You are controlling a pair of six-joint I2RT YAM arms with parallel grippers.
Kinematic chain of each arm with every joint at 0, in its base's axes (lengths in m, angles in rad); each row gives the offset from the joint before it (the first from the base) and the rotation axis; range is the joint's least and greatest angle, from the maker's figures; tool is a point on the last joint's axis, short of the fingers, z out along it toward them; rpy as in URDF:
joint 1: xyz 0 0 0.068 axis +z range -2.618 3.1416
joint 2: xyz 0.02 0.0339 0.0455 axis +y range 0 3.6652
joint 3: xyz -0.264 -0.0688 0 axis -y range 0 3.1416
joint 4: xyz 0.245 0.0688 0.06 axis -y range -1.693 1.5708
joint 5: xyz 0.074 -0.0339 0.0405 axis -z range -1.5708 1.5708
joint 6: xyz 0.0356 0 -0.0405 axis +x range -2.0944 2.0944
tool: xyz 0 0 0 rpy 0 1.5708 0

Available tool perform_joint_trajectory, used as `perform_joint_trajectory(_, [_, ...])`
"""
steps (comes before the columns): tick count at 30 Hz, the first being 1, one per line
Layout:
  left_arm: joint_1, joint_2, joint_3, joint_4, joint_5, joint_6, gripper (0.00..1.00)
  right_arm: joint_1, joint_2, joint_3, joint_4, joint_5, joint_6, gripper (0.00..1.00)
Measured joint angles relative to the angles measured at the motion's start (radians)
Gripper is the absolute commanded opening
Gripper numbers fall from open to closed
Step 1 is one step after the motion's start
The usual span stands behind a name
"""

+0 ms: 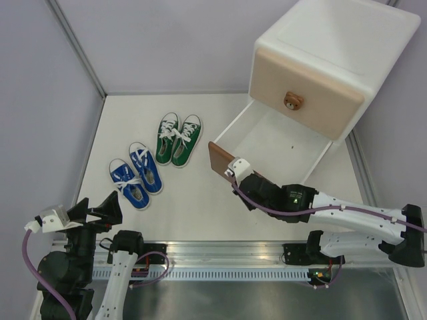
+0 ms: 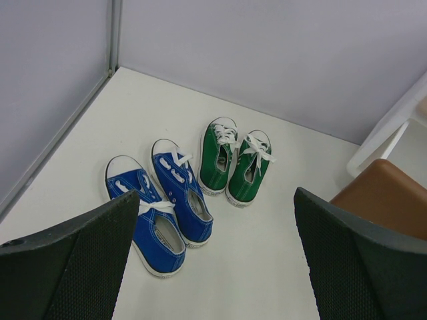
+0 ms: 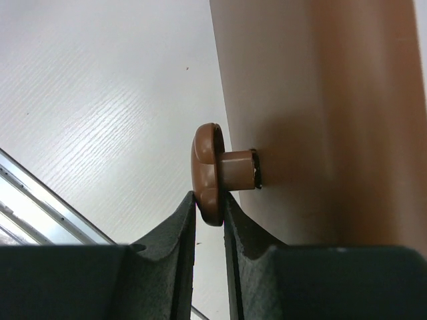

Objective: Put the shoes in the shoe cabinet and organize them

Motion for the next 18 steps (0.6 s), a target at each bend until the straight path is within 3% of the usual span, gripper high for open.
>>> perform_joint_trajectory(5, [0.0,0.0,0.0,0.0,0.0,0.0,0.99,0.126,0.063,0.034,-0.035,0.092,0.068,0.14])
perform_joint_trajectory(12, [0.0,0.0,0.0,0.0,0.0,0.0,0.99,0.203,0.072,0.047,-0.074,0.119,0.141,0.16])
perform_joint_trajectory(18, [0.0,0.0,0.0,0.0,0.0,0.0,0.99,0.222,0.077,0.054,-0.096,0.134,0.176,0.28])
